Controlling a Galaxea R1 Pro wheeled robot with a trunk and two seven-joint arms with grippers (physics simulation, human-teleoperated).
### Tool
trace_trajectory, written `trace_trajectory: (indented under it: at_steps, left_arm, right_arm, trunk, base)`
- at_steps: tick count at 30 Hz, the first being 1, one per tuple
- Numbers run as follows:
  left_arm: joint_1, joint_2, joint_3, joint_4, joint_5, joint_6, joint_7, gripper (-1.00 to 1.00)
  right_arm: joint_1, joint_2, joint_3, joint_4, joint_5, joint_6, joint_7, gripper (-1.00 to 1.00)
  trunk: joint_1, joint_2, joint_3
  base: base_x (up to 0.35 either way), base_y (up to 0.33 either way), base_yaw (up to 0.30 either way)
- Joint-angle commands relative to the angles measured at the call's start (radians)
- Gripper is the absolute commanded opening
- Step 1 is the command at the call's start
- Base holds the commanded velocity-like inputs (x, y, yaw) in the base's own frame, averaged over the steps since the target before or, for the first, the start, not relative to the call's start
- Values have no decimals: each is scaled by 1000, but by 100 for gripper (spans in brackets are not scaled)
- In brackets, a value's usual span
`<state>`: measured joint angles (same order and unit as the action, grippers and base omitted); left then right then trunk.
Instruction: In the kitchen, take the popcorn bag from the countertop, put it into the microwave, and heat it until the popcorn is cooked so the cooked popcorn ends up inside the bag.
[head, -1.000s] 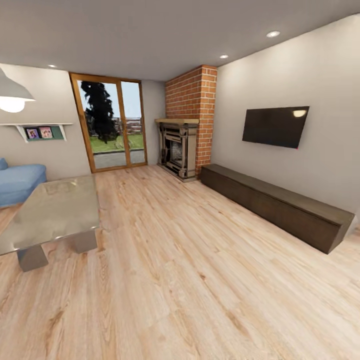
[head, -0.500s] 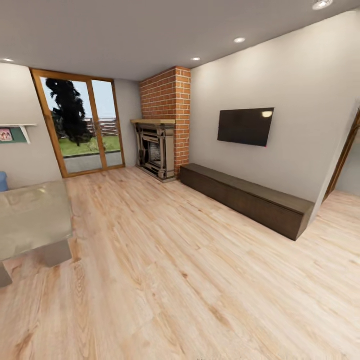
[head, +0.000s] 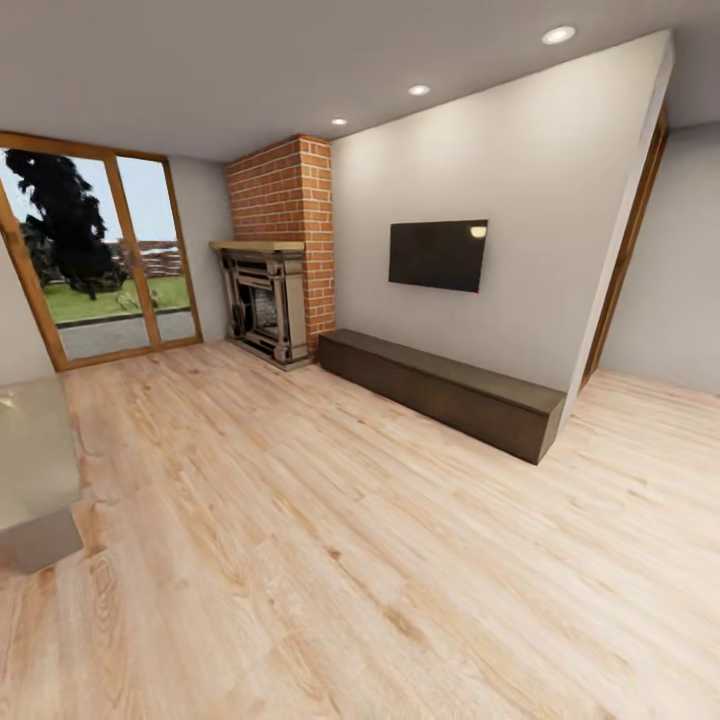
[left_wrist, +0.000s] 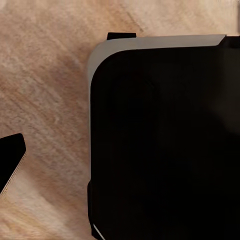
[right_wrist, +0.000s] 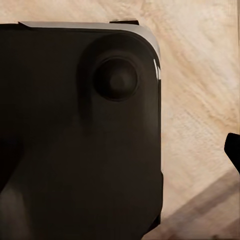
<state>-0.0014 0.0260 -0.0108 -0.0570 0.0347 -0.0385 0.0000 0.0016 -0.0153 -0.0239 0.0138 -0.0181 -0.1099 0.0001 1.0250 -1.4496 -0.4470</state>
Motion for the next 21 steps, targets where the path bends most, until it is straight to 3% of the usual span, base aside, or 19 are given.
trace_trajectory:
  at_steps: [1,21]
  left_arm:
    - [0,0,-1,0,4,-3,0,100]
    - [0,-17,11,3,11,-1,0,100]
  right_arm:
    - [0,0,-2,2,-2,-5,0,100]
    - [0,1,-2,2,-2,-5,-2,100]
  trunk:
    - [0,0,0]
    - [0,0,11]
  base:
    - [0,0,-294]
    - [21,0,-294]
